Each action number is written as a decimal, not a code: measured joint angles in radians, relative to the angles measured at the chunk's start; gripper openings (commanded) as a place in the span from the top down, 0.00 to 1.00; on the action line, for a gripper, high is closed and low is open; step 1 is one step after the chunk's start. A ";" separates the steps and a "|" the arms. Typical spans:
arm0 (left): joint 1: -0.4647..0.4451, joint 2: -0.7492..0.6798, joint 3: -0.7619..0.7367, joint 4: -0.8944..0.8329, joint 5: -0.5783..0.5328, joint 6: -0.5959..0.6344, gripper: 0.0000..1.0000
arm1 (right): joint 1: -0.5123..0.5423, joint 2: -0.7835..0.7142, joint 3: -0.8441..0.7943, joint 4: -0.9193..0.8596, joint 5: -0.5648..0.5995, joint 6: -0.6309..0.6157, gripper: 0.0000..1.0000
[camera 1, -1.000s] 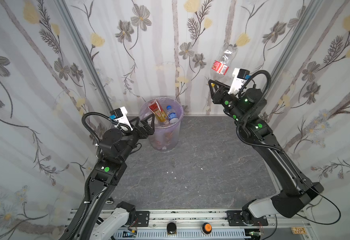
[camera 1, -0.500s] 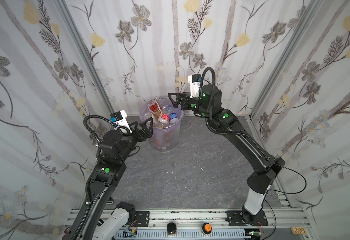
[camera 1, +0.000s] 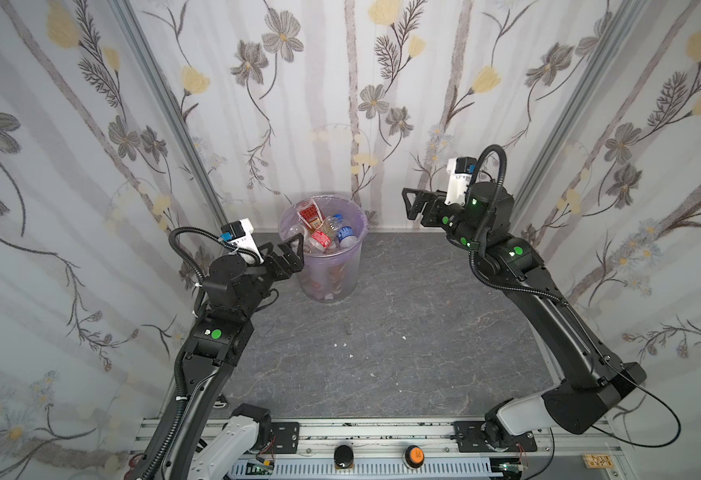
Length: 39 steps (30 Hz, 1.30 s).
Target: Throw the plastic bottles in the bin
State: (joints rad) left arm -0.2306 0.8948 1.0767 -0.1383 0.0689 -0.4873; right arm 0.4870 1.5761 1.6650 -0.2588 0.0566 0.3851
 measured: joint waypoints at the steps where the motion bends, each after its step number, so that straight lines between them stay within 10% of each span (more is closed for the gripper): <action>1: 0.017 0.001 0.003 0.000 -0.027 0.009 0.00 | -0.022 -0.039 -0.056 0.006 0.012 0.005 0.00; 16: 0.472 0.146 -0.413 0.197 -0.342 -0.124 0.00 | -0.409 -0.403 -0.866 0.258 0.354 0.035 0.00; 28: 0.311 0.315 -0.747 0.667 -0.607 -0.053 0.00 | -0.430 -0.318 -1.270 0.735 0.515 -0.051 0.00; 39: 0.240 0.518 -0.880 1.165 -0.602 0.132 0.00 | -0.430 -0.203 -1.372 1.114 0.547 -0.170 0.00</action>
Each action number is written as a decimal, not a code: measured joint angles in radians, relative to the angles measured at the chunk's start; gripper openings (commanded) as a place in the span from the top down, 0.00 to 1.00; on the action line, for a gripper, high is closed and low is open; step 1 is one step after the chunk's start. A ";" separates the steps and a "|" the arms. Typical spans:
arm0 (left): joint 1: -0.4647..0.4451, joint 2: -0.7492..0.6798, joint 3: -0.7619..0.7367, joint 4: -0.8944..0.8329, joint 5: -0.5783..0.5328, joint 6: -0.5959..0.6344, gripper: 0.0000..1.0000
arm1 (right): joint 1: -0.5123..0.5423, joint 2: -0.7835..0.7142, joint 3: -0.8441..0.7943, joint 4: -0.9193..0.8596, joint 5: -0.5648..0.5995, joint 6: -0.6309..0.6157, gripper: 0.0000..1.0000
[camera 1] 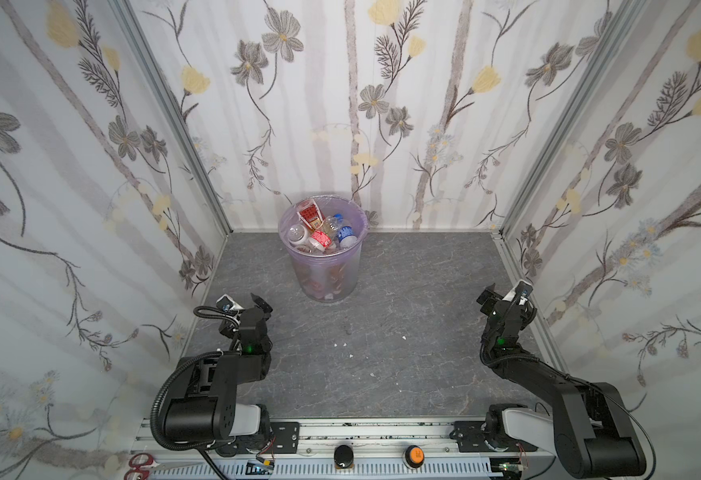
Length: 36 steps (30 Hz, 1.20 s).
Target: Throw the plastic bottles in the bin
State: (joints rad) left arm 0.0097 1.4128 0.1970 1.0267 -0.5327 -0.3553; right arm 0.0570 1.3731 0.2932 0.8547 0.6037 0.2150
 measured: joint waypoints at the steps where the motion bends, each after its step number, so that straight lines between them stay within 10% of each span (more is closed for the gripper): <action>1: -0.007 0.010 -0.014 0.027 0.006 0.024 0.00 | 0.000 0.018 -0.008 0.042 -0.010 -0.006 0.00; 18: -0.092 0.179 0.008 0.338 0.232 0.282 0.00 | 0.001 0.121 -0.182 0.537 -0.251 -0.122 0.00; 36: -0.096 0.180 0.010 0.338 0.238 0.299 0.00 | 0.003 0.131 -0.117 0.486 -0.296 -0.142 0.00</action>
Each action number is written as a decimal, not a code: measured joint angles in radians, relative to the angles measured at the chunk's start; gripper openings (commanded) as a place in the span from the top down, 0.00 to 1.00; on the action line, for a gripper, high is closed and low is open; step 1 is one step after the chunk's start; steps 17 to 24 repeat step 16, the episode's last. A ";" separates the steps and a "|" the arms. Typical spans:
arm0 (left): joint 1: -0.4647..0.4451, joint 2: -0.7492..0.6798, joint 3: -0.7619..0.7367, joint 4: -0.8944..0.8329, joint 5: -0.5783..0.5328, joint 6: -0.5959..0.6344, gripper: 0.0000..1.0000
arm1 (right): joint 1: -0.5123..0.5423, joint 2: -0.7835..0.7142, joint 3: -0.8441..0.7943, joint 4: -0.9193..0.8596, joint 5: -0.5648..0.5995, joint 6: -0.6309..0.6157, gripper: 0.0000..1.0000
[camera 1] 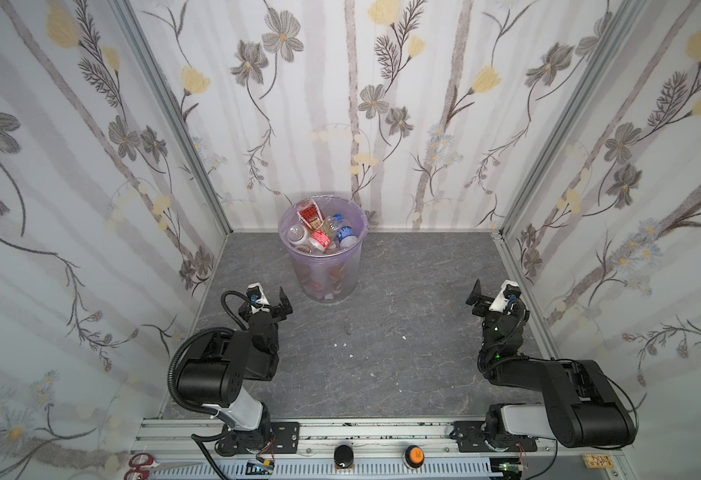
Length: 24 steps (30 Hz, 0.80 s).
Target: Throw the plastic bottles in the bin
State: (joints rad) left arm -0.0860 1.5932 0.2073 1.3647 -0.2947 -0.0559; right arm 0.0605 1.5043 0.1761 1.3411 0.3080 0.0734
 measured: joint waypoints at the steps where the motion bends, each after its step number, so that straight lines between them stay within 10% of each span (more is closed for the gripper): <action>1: 0.000 0.000 0.000 0.000 0.000 0.000 0.00 | 0.000 0.000 0.000 0.000 -0.007 0.000 0.00; 24: 0.000 0.000 0.000 0.000 0.000 0.000 0.00 | 0.000 0.002 0.007 -0.005 -0.015 -0.003 0.00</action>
